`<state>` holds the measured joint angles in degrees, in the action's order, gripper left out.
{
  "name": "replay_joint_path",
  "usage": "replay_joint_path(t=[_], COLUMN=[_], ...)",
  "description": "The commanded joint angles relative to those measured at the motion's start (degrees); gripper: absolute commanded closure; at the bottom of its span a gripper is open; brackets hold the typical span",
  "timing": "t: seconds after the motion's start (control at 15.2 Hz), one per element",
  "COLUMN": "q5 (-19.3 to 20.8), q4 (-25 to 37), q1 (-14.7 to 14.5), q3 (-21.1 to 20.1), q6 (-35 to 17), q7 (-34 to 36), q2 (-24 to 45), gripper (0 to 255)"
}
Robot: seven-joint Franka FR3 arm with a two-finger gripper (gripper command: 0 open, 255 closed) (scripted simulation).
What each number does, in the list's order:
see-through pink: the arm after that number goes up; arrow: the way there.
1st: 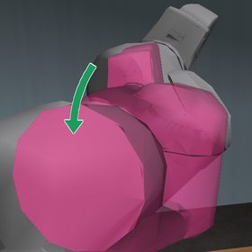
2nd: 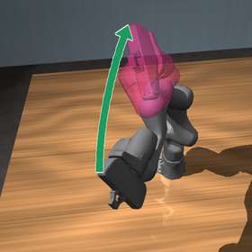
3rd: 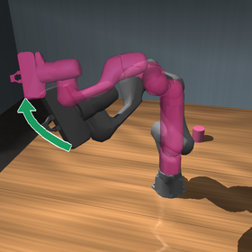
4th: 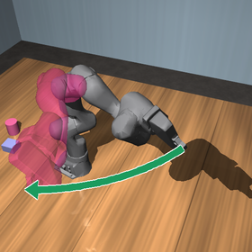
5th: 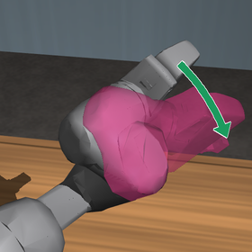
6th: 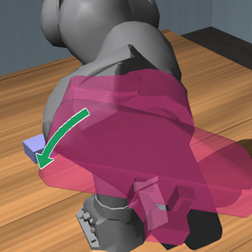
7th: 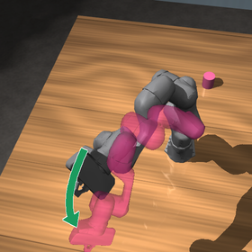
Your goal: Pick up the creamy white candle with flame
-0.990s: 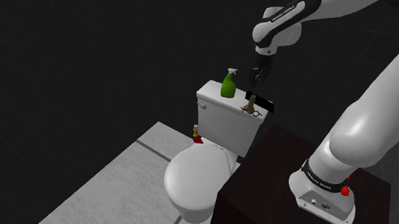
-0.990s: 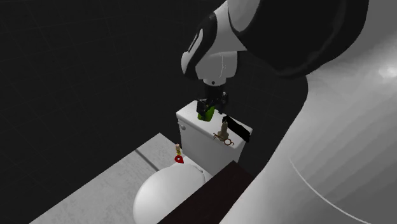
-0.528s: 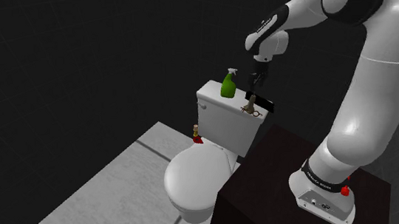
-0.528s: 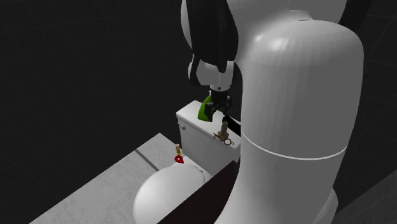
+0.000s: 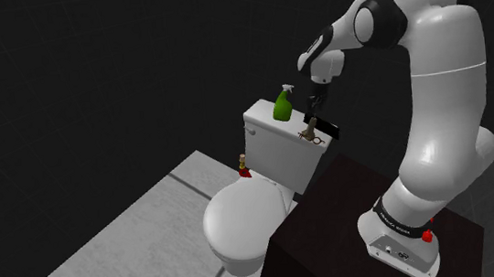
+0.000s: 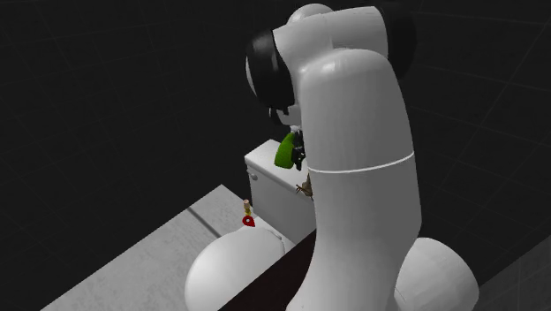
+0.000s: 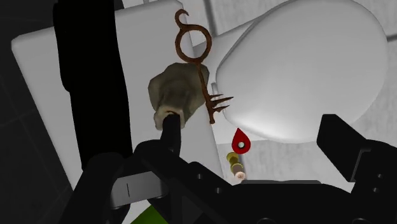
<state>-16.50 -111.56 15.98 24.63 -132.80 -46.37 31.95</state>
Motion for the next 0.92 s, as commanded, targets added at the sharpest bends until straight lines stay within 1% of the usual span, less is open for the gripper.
replay_joint_path(t=[0.0, 0.26, 0.86], q5=[-1.3, -2.6, -3.9], q4=[4.9, 15.1, 16.8], q1=[2.3, 6.4, 7.5], q3=[-1.0, -2.7, -4.2], q6=[0.3, 1.8, -1.2], q7=[-1.7, -3.5, -4.0], q2=[4.8, 13.8, 18.4], gripper=[0, 0, 0])
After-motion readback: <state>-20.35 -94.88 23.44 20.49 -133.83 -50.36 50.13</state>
